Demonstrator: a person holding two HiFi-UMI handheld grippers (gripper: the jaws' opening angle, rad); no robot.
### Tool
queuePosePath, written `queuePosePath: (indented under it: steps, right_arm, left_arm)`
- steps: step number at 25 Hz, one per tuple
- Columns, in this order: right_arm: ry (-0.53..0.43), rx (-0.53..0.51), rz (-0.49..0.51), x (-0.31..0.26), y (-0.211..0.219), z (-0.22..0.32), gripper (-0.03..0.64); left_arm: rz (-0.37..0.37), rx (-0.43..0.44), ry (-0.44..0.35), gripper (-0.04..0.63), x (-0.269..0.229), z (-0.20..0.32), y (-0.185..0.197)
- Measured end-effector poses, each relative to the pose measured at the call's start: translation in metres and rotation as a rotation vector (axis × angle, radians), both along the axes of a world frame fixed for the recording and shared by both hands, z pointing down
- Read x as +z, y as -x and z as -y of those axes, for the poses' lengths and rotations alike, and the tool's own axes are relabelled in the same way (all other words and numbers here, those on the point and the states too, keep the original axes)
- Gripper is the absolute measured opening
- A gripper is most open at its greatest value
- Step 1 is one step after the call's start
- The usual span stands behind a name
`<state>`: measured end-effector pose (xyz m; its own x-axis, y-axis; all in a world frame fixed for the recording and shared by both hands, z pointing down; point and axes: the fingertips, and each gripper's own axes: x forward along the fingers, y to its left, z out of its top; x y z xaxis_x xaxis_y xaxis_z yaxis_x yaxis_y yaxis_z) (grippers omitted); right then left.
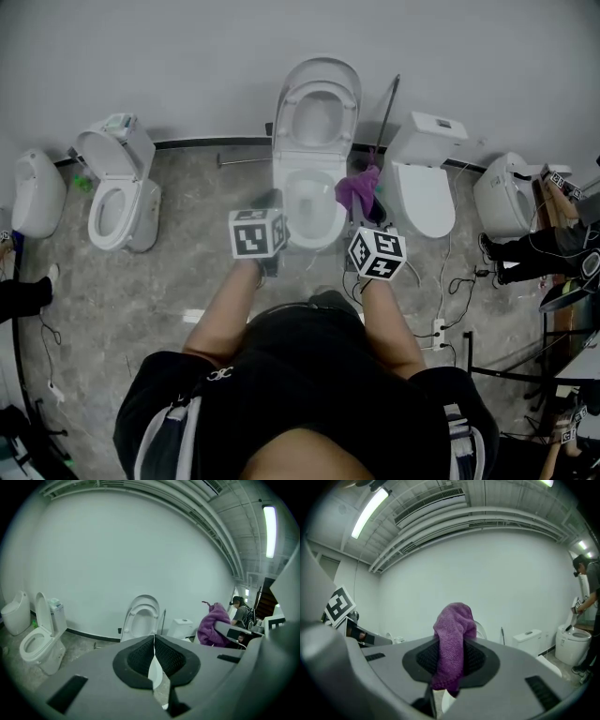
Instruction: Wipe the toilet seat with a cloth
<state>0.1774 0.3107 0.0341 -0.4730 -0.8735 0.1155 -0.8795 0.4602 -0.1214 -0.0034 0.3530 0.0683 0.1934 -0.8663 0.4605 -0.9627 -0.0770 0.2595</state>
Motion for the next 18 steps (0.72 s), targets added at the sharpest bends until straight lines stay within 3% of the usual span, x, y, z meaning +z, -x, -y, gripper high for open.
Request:
queuePosePath:
  steps: [8,18]
  right_arm:
    - [0.007,-0.011,0.035,0.017,0.007,0.066,0.081]
    - [0.013,-0.066,0.041,0.015,0.008,0.21,0.081]
  left_arm:
    - [0.02,-0.006,0.015,0.009,0.015,0.054,0.005]
    - [0.033,-0.031,0.008,0.009,0.002,0.188,-0.003]
